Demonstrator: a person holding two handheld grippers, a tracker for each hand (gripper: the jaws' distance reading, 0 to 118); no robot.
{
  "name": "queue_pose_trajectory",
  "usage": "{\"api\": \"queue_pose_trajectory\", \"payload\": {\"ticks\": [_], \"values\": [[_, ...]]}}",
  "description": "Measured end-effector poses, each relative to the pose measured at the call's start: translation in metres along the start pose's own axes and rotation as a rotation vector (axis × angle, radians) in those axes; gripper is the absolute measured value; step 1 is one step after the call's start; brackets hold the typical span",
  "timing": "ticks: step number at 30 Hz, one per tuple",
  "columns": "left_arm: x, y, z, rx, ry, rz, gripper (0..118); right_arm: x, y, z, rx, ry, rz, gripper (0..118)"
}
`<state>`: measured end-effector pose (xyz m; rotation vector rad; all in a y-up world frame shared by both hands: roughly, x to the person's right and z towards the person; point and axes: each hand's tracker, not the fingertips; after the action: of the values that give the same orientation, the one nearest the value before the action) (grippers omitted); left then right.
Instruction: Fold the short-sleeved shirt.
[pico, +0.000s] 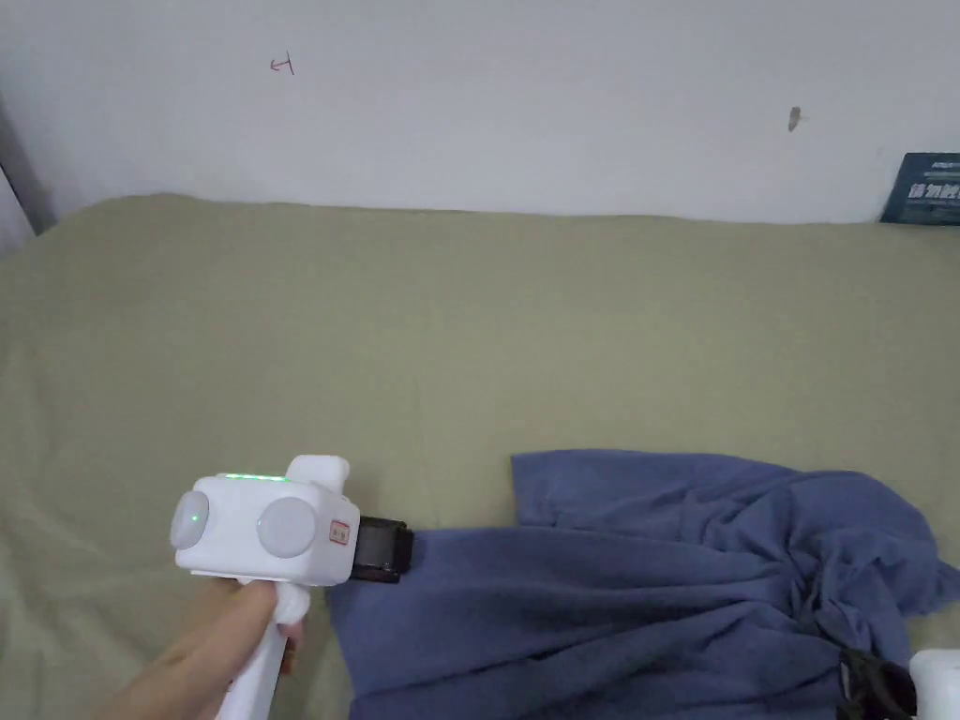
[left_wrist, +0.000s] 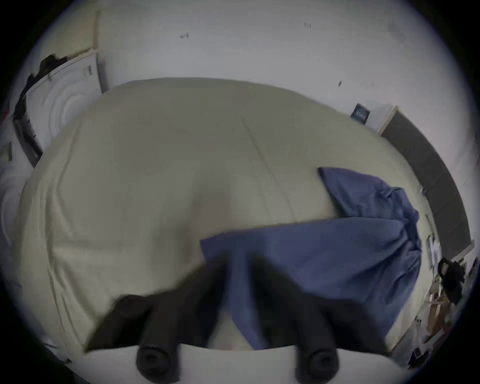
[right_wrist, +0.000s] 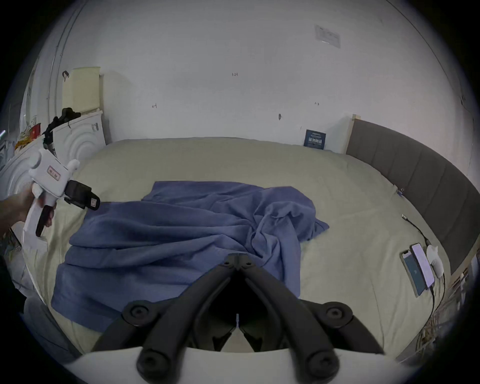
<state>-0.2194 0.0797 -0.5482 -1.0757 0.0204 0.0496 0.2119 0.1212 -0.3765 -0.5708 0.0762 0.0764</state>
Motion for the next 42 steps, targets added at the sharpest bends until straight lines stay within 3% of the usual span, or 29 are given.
{"api": "queue_pose_trajectory", "payload": {"ticks": [4,6,7,8,9,10,18,26,27,29,30,31,33,37,38,39,40,41,42], "values": [[0.015,-0.004,-0.011,-0.008,0.125,-0.067,111,0.007,-0.002,-0.004,-0.017,-0.012,-0.007,0],[0.016,-0.01,0.0,-0.03,0.04,-0.01,99,0.014,-0.002,-0.005,-0.026,-0.014,-0.025,0],[0.017,-0.008,0.007,-0.017,0.065,-0.02,85,0.018,-0.002,-0.006,-0.031,-0.021,-0.031,0],[0.019,-0.007,0.013,-0.012,0.058,-0.031,59,0.021,-0.001,-0.008,-0.036,-0.029,-0.037,0],[0.015,-0.007,0.016,0.0,0.057,-0.046,23,0.028,0.002,-0.011,-0.042,-0.036,-0.05,0],[0.015,-0.007,0.021,0.008,0.038,-0.061,2,0.035,0.005,-0.014,-0.045,-0.038,-0.074,0],[0.028,-0.023,0.028,-0.003,0.013,-0.054,2,0.118,0.057,-0.077,-0.122,-0.154,-0.113,0],[0.02,-0.028,0.025,0.016,-0.03,0.03,2,0.17,0.08,-0.168,-0.385,-0.107,-0.154,4],[0.021,-0.028,0.025,0.017,-0.032,0.034,2,0.172,0.078,-0.175,-0.407,-0.07,-0.174,24],[0.019,-0.026,0.023,0.016,-0.037,0.038,2,0.176,0.074,-0.188,-0.46,-0.038,-0.203,118],[0.019,-0.026,0.023,0.015,-0.039,0.04,2,0.172,0.068,-0.192,-0.498,-0.034,-0.21,114],[0.019,-0.026,0.023,0.014,-0.042,0.042,2,0.17,0.062,-0.192,-0.407,-0.069,-0.209,107],[0.017,-0.025,0.021,0.015,-0.045,0.046,2,0.163,0.05,-0.203,-0.479,-0.12,-0.154,105],[0.016,-0.025,0.018,0.023,-0.045,0.054,2,0.146,0.062,-0.19,-0.473,-0.119,-0.146,102],[0.017,-0.026,0.018,0.025,-0.043,0.054,2,0.154,0.061,-0.197,-0.474,-0.121,-0.143,88],[0.017,-0.026,0.018,0.027,-0.039,0.049,2,0.154,0.065,-0.193,-0.473,-0.105,-0.128,66],[0.018,-0.026,0.018,0.03,-0.036,0.044,2,0.152,0.069,-0.186,-0.464,-0.092,-0.115,27],[0.017,-0.026,0.018,0.031,-0.034,0.043,2,0.15,0.072,-0.179,-0.452,-0.095,-0.102,7],[0.017,-0.024,0.019,0.029,-0.032,0.035,2,0.153,0.073,-0.176,-0.439,-0.097,-0.089,7]]}}
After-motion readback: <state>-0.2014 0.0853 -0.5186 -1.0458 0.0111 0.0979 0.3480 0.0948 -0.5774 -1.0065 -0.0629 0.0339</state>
